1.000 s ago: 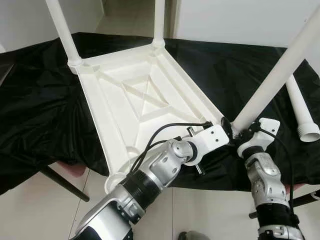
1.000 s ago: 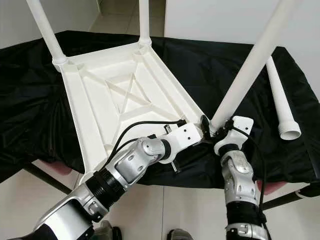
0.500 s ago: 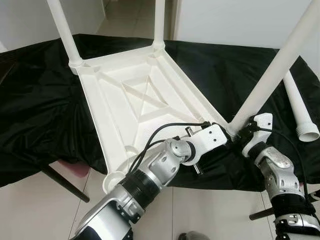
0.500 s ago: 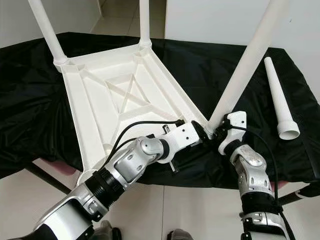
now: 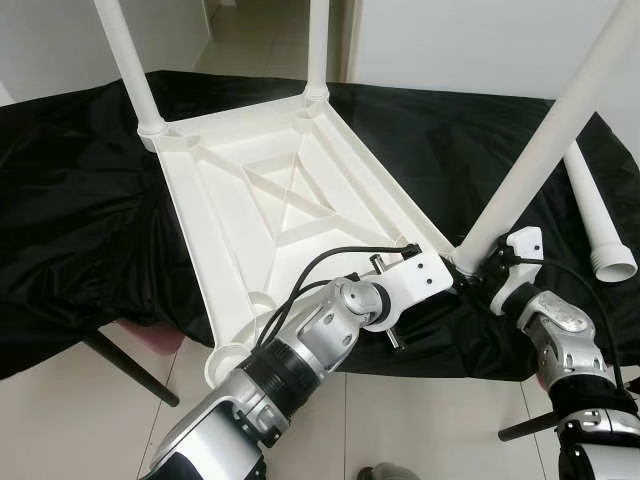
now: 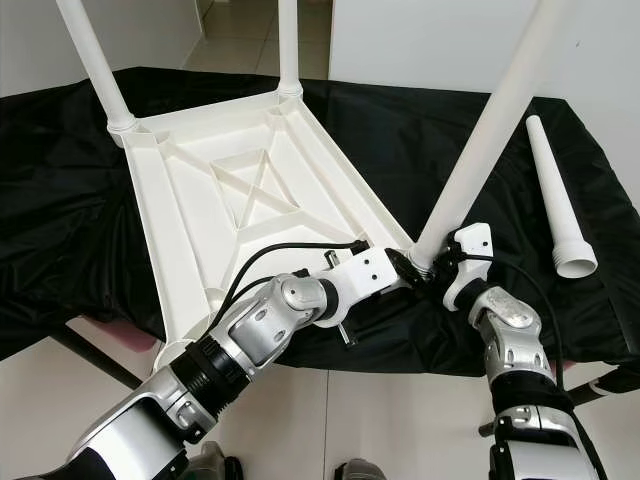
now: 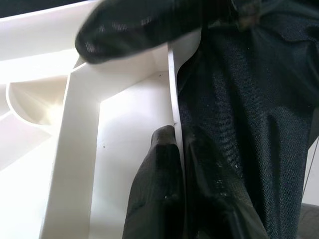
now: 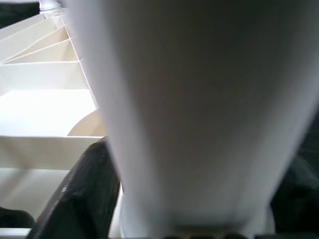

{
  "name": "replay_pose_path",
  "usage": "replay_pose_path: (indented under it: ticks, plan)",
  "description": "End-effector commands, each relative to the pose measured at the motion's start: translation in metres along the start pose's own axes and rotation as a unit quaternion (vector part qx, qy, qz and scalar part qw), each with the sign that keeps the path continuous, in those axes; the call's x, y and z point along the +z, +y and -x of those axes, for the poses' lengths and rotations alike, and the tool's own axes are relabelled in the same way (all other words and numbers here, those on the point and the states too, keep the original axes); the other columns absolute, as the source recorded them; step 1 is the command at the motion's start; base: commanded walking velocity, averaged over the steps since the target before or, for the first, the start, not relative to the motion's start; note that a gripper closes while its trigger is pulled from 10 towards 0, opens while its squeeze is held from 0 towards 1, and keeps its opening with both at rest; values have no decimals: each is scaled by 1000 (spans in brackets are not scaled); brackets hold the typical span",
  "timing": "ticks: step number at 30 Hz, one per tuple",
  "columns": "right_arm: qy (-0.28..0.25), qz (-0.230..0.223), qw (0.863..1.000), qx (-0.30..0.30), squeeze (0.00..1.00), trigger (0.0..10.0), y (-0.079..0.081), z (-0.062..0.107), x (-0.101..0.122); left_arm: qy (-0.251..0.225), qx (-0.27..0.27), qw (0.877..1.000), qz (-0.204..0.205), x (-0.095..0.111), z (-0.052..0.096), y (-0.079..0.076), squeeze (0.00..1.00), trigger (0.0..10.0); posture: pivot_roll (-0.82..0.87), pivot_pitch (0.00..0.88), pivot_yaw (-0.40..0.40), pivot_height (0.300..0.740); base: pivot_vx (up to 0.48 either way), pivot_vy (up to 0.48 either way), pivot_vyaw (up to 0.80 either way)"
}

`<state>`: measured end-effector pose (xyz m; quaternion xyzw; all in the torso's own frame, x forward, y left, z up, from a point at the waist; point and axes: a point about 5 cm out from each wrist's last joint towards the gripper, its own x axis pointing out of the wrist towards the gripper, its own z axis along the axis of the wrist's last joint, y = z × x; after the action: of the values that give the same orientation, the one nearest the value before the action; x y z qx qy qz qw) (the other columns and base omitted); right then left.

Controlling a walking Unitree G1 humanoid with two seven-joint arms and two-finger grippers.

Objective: Building children table

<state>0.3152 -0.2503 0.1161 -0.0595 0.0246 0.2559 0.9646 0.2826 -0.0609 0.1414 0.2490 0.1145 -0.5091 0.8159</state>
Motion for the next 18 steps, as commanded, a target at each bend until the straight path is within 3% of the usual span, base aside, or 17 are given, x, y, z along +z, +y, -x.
replay_pose_path:
  ticks: [1, 13, 18]
  plan:
    - [70, -32, 997, -13, 0, 0, 2, 11, -30, -18, -8, 1000, -20, 13, -2, -6, 0, 10000, -13, 41, 30, 740, 0, 0, 0]
    - [63, -66, 996, -13, 0, 0, 9, 9, -37, -18, -11, 1000, -20, 14, -2, -8, 0, 10000, -12, 45, 27, 740, 0, 0, 0]
    - [66, -84, 993, -58, 0, 0, 11, 9, -45, -18, -10, 1000, -20, 13, -2, -8, 0, 10000, -7, 43, 23, 740, 0, 0, 0]
